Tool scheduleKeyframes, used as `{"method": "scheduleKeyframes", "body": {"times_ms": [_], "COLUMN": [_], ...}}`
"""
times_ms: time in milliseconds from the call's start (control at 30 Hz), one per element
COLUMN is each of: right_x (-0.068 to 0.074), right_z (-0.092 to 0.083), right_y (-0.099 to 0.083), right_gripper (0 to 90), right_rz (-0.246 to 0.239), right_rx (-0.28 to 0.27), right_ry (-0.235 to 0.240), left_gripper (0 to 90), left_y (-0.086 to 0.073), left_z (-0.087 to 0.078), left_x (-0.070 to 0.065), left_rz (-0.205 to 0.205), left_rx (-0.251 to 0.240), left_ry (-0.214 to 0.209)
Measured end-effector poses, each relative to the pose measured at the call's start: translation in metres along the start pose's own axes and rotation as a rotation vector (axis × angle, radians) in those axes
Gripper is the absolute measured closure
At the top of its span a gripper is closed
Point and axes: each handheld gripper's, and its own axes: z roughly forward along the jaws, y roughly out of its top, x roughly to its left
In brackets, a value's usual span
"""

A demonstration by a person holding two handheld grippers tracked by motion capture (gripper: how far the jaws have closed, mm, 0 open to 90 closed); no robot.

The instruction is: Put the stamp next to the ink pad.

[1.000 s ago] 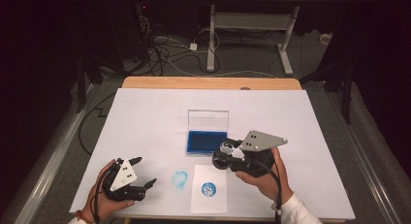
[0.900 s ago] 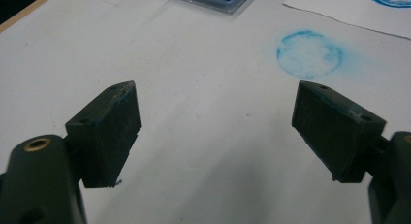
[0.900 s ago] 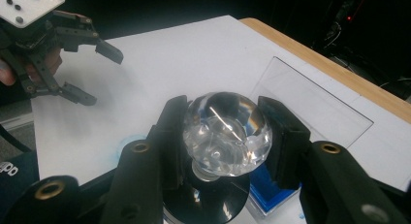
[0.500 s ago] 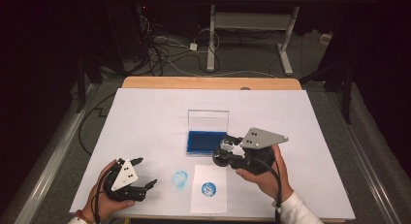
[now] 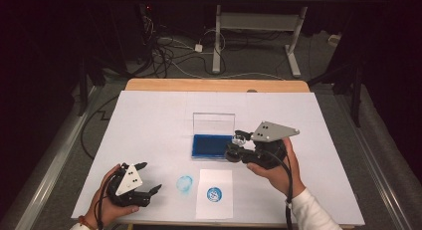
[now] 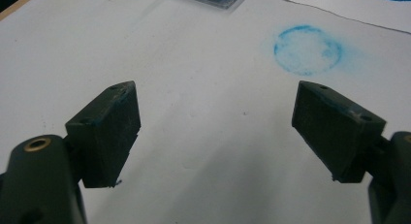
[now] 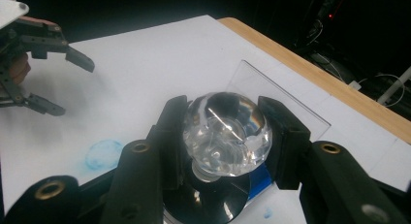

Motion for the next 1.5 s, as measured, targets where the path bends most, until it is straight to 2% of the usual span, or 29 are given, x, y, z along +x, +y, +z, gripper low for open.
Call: {"method": "scheduleKeyframes", "body": {"times_ms": [333, 700, 1033, 1133, 1267, 1500], "right_x": [-0.017, -0.034, -0.049, -0.054, -0.056, -0.06], "right_z": [0.007, 0.02, 0.032, 0.033, 0.04, 0.053], "right_y": [0.005, -0.001, -0.016, -0.02, -0.028, -0.048], "right_gripper": [57.2, 57.2, 57.1, 57.1, 57.1, 57.1], "right_rz": [0.0, 0.023, 0.06, 0.09, 0.089, 0.124], "right_rx": [0.04, 0.097, 0.138, 0.131, 0.15, 0.175], "right_ry": [-0.034, -0.065, -0.113, -0.114, -0.13, -0.134], "left_gripper": [17.1, 17.1, 17.0, 17.1, 17.0, 17.1], "left_y": [-0.001, -0.001, -0.001, -0.001, -0.002, -0.002], "left_z": [0.0, -0.001, 0.001, 0.001, 0.002, 0.002], "left_x": [0.0, -0.001, 0.0, 0.0, 0.0, -0.001], "left_rz": [-0.004, -0.002, -0.004, -0.003, 0.003, 0.0], "left_rx": [0.005, 0.009, 0.018, 0.021, 0.03, 0.031], "left_ry": [0.01, 0.011, 0.003, 0.001, -0.007, -0.009]}}
